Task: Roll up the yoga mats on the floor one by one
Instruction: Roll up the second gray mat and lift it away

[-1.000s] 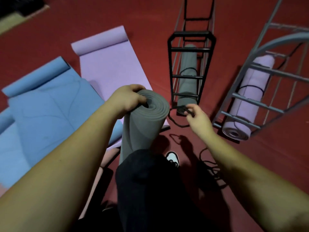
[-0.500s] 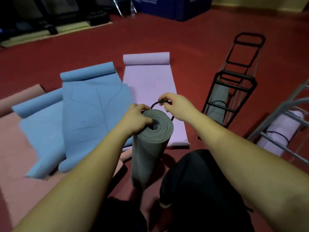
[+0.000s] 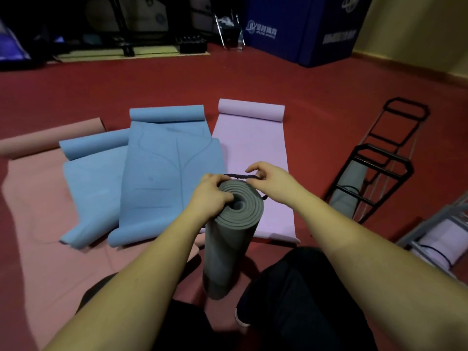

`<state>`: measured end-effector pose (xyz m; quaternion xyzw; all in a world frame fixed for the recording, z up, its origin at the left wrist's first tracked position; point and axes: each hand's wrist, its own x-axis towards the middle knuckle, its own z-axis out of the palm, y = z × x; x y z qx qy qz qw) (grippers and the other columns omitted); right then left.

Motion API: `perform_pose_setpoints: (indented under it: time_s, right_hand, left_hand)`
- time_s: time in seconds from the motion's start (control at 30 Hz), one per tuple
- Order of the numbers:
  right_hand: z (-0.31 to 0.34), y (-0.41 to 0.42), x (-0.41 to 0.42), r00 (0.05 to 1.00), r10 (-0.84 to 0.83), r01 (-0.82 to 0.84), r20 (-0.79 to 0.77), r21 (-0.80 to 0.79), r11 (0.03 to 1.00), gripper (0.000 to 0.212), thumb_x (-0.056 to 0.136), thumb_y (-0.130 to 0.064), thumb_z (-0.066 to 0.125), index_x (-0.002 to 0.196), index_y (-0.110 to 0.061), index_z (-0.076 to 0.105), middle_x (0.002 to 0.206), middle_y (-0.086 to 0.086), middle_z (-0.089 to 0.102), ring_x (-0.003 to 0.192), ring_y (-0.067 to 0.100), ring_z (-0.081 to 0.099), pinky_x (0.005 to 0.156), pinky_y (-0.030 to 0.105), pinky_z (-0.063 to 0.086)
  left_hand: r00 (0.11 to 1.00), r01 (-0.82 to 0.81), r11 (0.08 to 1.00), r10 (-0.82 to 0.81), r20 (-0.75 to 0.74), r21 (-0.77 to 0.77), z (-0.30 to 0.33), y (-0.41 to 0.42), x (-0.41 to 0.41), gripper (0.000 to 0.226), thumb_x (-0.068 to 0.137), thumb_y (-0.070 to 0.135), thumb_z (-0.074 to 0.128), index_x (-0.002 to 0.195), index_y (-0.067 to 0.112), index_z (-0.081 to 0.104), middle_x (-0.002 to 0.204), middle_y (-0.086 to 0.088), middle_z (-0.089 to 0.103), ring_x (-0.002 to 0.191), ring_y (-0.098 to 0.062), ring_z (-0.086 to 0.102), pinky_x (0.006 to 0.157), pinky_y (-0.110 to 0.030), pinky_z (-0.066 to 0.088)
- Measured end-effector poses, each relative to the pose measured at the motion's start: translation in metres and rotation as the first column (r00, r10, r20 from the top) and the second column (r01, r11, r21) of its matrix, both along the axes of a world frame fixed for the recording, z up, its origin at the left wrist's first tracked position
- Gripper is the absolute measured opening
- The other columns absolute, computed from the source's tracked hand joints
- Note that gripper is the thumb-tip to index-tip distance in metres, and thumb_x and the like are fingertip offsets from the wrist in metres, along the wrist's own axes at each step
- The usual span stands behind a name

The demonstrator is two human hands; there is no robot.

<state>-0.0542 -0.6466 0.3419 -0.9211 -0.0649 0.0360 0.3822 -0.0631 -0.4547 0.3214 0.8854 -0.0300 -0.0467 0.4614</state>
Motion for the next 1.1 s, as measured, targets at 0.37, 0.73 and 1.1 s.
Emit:
perform_pose_setpoints:
  time_s: [0.37,0.73,1.1]
  right_hand:
    - [-0.007,0.050,-0.080,0.997,-0.021,0.014,0.070,0.104,0.994,0.009,0.090,-0.024,0.066,0.085,-0.027,0.059,0.067,-0.013,0.057,0.061,0.000,0.050,0.064,0.021,0.041]
    - [-0.059,0.069,-0.111,0.914,-0.185,0.214,0.361,-0.043,0.976,0.024,0.084,-0.026,0.070,0.103,-0.015,0.062,0.075,-0.016,0.048,0.077,0.013,0.054,0.086,0.026,0.022]
    - [-0.077,0.063,-0.104,0.850,-0.191,0.275,0.492,-0.104,0.956,0.014,0.085,-0.033,0.058,0.078,-0.023,0.052,0.074,-0.015,0.045,0.069,0.017,0.051,0.075,0.028,0.020]
  left_hand:
    - [0.980,-0.196,0.981,0.196,0.039,-0.006,-0.003,0.012,0.001,0.037,0.078,0.005,0.069,0.114,0.012,0.064,0.114,-0.002,0.041,0.093,-0.022,0.054,0.078,-0.022,0.036]
    - [0.953,-0.277,0.933,0.297,0.057,-0.230,-0.012,0.009,-0.003,0.034,0.084,0.032,0.076,0.094,0.014,0.049,0.100,-0.006,0.049,0.077,-0.015,0.050,0.063,-0.024,0.036]
    - [0.912,-0.380,0.769,0.405,-0.069,-0.515,-0.054,0.019,-0.037,0.026,0.105,0.040,0.039,0.102,0.028,0.062,0.097,0.010,0.067,0.100,-0.018,0.063,0.086,-0.038,0.053]
